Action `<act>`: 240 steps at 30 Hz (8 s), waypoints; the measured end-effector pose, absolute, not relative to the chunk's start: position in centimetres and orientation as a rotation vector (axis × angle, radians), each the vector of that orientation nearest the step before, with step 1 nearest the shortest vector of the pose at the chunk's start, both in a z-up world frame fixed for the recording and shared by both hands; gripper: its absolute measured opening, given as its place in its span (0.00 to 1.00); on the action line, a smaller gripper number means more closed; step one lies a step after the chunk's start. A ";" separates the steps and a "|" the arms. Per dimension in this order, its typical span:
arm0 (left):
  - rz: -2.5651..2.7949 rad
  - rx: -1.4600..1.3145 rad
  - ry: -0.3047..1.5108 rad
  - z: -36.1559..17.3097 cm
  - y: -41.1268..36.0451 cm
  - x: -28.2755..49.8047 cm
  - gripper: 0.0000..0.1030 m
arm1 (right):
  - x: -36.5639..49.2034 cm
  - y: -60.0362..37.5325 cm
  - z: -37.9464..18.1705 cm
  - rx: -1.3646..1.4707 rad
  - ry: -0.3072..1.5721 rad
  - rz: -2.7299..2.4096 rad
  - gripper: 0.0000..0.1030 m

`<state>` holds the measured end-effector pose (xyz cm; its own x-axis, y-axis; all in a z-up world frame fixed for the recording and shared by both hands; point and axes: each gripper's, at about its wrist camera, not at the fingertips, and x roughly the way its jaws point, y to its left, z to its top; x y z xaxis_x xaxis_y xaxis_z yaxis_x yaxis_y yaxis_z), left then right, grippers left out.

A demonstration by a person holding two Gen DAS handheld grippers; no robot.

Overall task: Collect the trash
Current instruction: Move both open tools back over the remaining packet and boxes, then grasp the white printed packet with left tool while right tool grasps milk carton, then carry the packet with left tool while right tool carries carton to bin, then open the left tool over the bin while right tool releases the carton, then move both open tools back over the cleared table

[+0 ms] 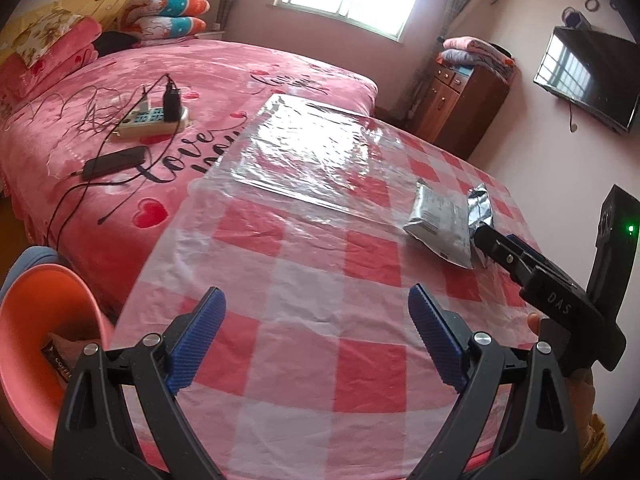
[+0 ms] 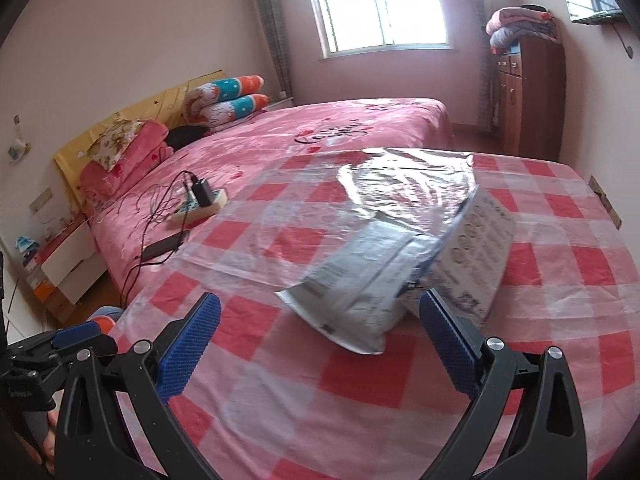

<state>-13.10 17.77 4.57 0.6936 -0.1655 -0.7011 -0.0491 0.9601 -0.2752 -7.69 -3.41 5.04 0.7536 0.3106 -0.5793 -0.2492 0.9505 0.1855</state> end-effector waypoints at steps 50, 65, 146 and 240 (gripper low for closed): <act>-0.360 0.204 0.945 1.5 0.5 2.0 0.90 | 0.1 -17.2 2.1 0.648 0.842 0.388 0.79; -0.326 0.157 0.964 0.4 -0.5 4.6 0.91 | 0.1 -17.3 1.8 0.560 0.852 0.261 0.85; -0.045 -0.122 0.862 2.8 19.0 -10.1 0.76 | -2.9 -7.4 2.4 0.318 0.869 0.310 0.67; 0.406 -0.297 0.908 -1.6 39.7 -22.9 0.85 | -10.3 24.1 2.8 -0.038 1.010 0.787 0.81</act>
<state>-22.94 39.68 -1.58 0.5485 0.2139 -0.8084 -0.4601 0.8844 -0.0781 -10.32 24.14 2.80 0.2864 0.5719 -0.7687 -0.6051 0.7301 0.3176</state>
